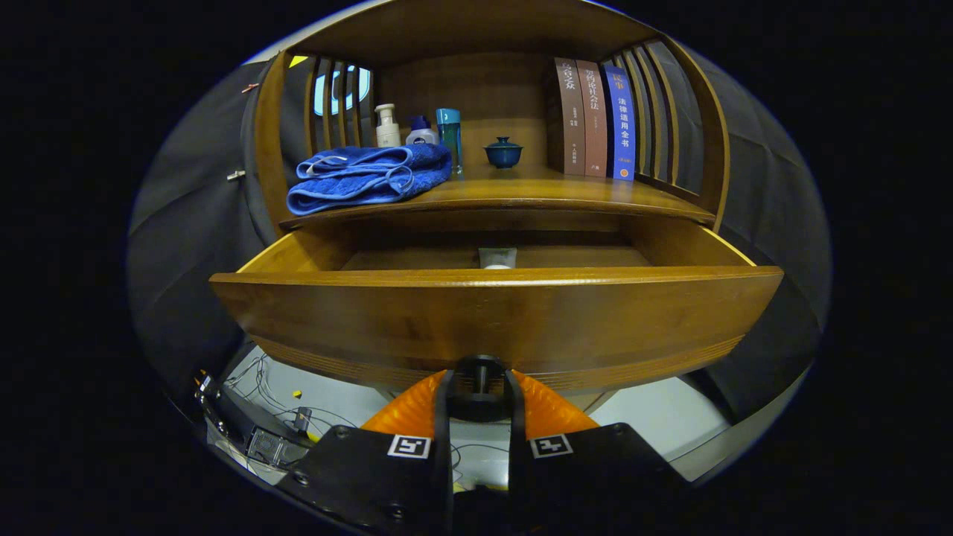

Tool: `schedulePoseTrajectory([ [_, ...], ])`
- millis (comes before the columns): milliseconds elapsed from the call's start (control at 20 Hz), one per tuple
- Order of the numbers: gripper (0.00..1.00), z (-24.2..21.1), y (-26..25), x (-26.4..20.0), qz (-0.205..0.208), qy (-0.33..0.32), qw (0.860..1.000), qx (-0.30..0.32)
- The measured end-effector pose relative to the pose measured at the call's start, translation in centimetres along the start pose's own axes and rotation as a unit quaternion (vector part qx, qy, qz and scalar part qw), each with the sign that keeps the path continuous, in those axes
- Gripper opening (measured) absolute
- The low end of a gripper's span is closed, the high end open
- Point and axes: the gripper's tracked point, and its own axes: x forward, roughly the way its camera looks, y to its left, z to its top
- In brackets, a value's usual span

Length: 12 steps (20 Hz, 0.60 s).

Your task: Pull open the drawer, take out the items inside it, and place them on the countertop above the cabinet.

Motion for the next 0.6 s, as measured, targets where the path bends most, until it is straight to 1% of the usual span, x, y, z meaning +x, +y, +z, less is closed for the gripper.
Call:
schedulePoseTrajectory([
  [350, 0.33, -3.3, 0.2, -3.5, 0.007, 0.024, 1.0, 0.01],
  [600, 0.34, -4.1, 0.3, -4.5, 0.008, 0.022, 1.0, 0.011],
])
